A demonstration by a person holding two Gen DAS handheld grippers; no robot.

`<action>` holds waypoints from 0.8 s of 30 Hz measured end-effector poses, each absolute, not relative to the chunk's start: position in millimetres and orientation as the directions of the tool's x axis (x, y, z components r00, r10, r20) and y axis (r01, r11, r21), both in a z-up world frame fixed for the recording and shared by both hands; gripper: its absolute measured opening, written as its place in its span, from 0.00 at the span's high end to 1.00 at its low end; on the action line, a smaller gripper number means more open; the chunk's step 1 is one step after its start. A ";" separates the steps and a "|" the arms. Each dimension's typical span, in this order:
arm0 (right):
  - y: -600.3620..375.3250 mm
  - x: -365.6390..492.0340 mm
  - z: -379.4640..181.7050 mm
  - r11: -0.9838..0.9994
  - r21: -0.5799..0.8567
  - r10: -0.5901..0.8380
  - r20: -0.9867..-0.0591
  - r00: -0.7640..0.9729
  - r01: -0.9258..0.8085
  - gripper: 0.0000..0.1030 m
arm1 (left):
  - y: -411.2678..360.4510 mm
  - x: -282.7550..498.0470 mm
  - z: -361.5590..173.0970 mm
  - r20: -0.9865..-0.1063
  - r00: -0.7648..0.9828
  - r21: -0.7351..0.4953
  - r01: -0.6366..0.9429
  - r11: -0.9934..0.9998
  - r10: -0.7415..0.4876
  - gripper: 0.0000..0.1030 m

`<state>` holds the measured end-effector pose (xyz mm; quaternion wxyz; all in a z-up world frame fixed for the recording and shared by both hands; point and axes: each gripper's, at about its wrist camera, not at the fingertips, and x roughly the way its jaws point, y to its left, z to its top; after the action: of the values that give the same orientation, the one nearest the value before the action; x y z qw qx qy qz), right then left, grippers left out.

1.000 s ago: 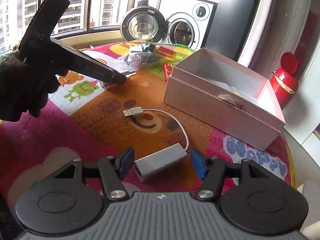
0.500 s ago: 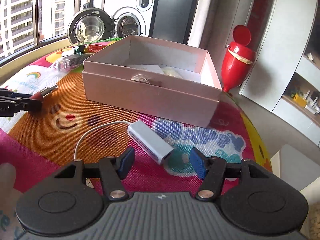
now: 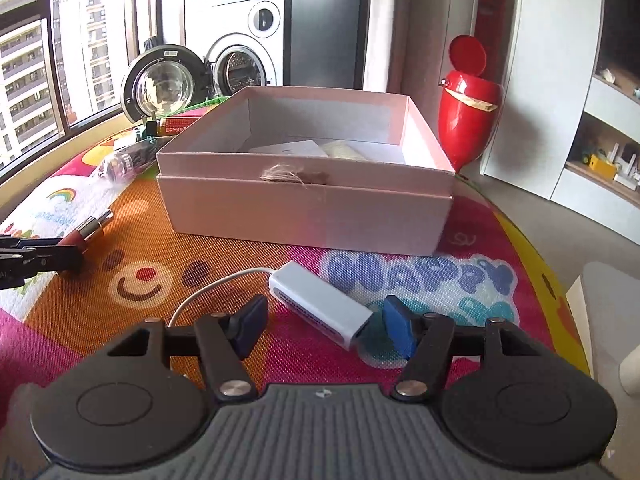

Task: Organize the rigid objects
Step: 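Grasp the grey USB adapter with the right gripper and lift it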

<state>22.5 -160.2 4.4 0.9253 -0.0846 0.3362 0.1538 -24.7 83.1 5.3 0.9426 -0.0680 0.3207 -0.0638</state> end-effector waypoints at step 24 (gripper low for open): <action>-155.7 -4.8 17.1 0.837 -0.113 0.320 -0.692 0.647 -0.535 0.80 | 47.3 -19.4 13.8 -0.652 0.733 0.059 0.305 0.951 -0.195 0.77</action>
<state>-4.8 -155.7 17.1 0.8941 -0.1556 0.3455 0.2389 -19.4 47.3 13.8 0.9274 0.0810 0.3395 -0.1348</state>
